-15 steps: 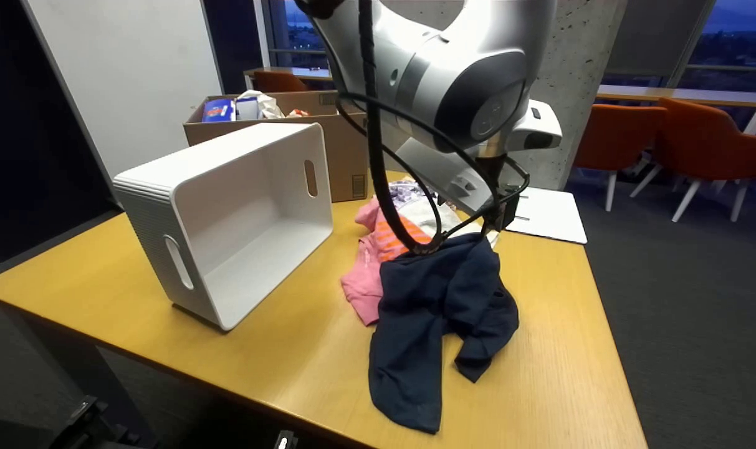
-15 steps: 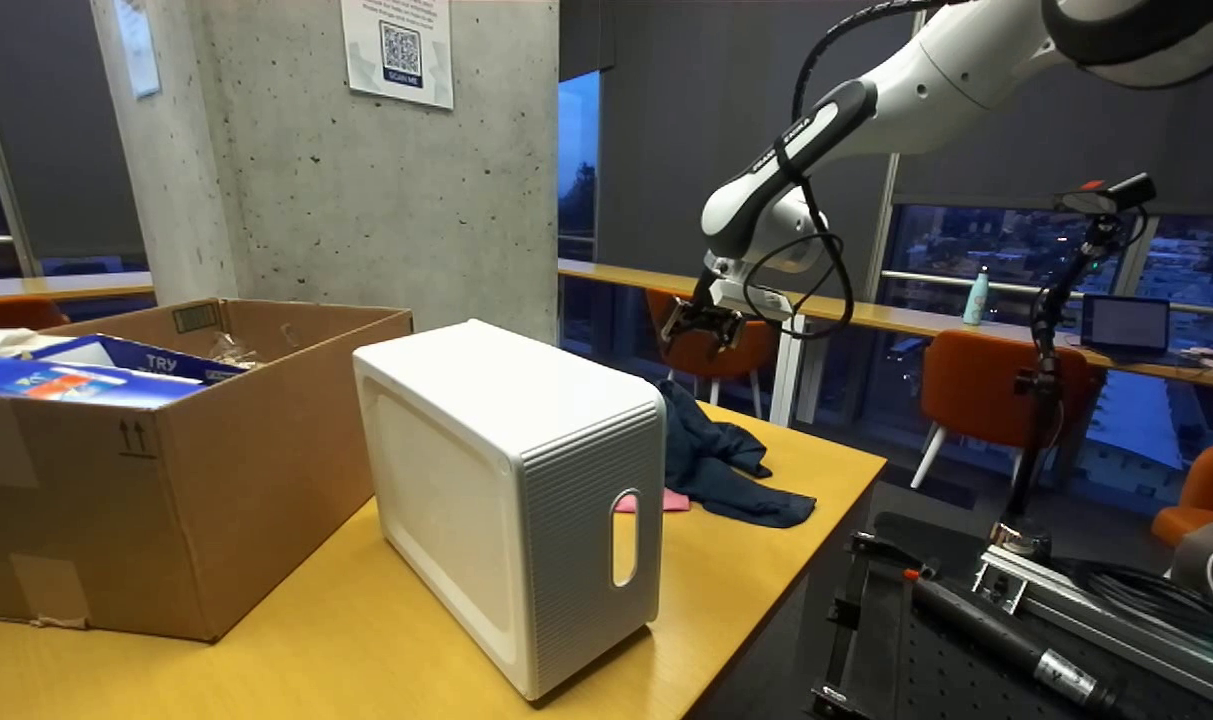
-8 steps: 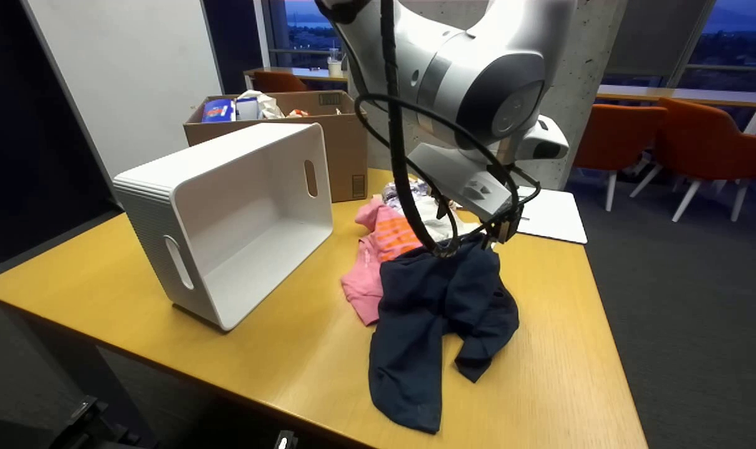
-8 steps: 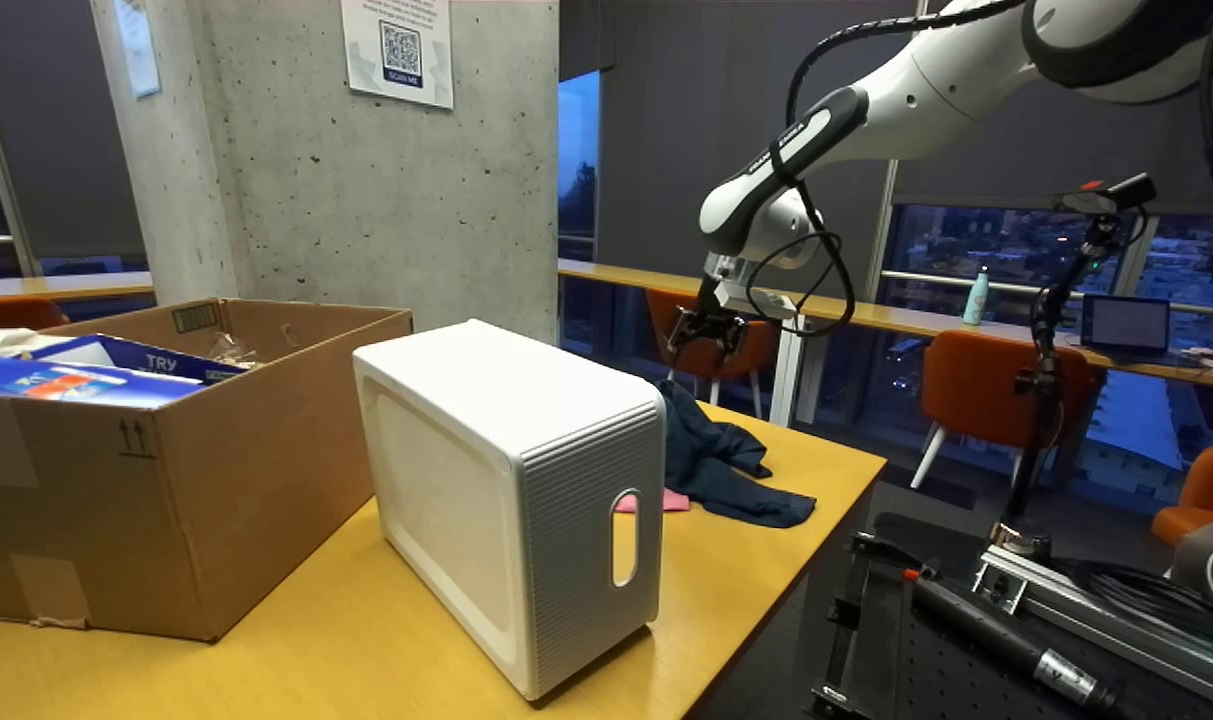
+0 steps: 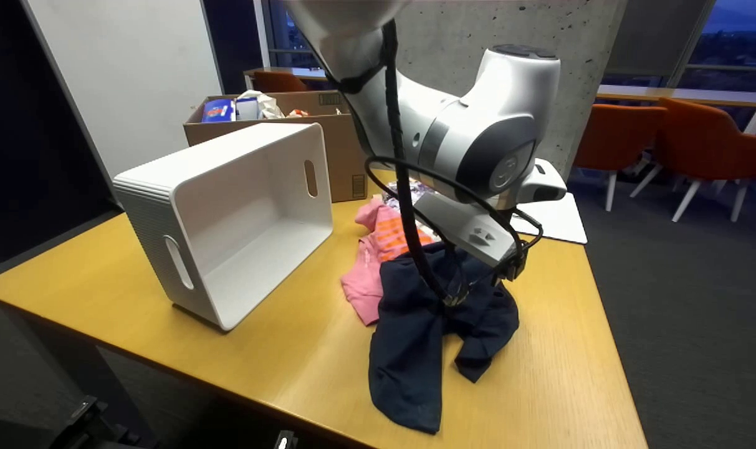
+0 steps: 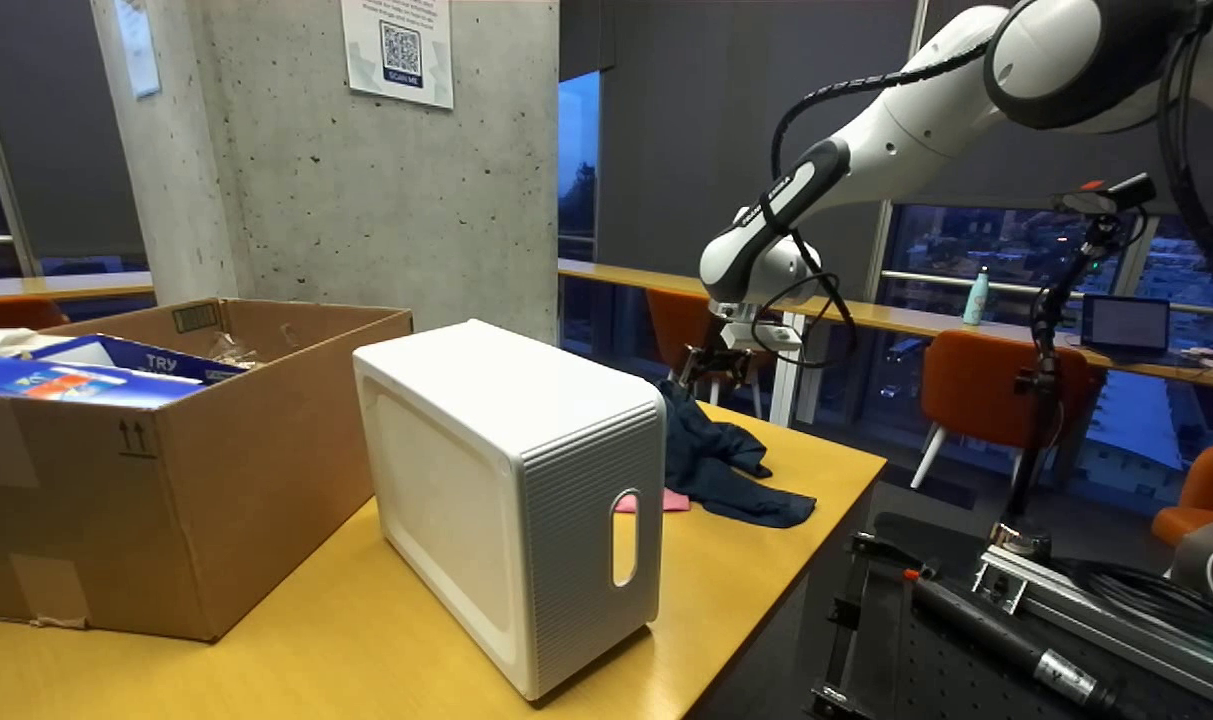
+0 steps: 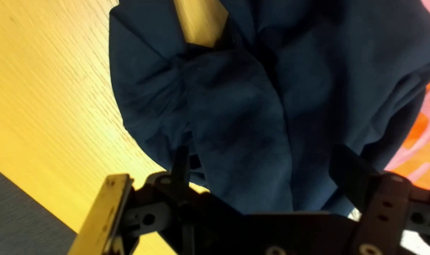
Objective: Put the shirt on the basket
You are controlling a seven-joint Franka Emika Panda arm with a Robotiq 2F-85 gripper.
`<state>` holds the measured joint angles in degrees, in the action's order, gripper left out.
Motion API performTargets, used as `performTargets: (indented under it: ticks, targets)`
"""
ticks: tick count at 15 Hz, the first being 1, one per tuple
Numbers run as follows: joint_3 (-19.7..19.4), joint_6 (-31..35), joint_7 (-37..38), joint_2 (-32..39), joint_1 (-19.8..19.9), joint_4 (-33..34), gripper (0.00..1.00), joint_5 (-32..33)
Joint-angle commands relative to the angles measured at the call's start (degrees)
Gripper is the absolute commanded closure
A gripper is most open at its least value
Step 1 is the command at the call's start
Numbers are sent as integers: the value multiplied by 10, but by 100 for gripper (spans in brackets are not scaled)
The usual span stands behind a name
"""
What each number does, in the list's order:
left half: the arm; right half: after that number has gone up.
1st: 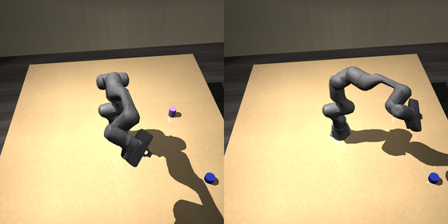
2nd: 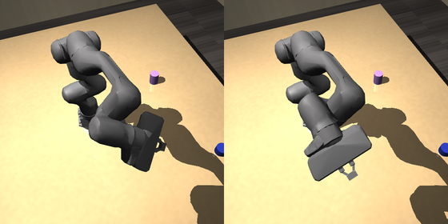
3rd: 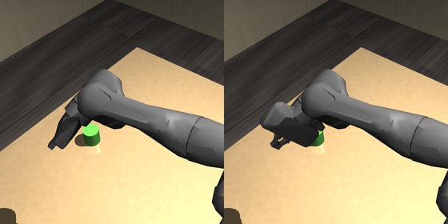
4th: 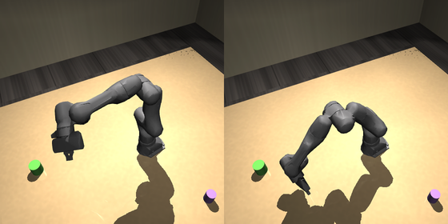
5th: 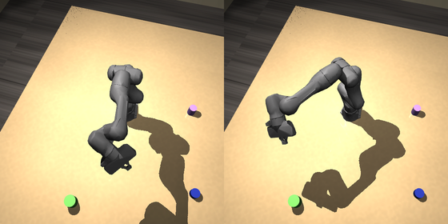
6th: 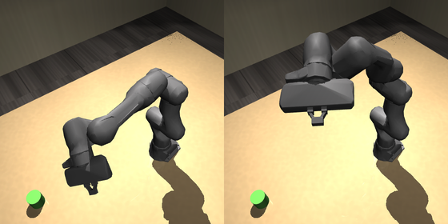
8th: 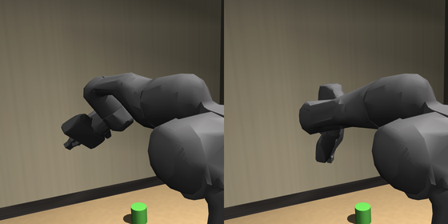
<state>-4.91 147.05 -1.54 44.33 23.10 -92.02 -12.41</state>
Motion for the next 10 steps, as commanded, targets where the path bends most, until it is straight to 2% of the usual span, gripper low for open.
performTargets:
  ticks: [1, 8, 9, 10]
  targets:
    - [-14, 20, 2, 25, -16, 9, 0, 13]
    - [-25, 56, 8, 53, -27, 11, 0, 33]
    - [-25, 61, 8, 54, -27, 11, 16, 33]
    - [-26, 65, 8, 56, -26, 10, 28, 34]
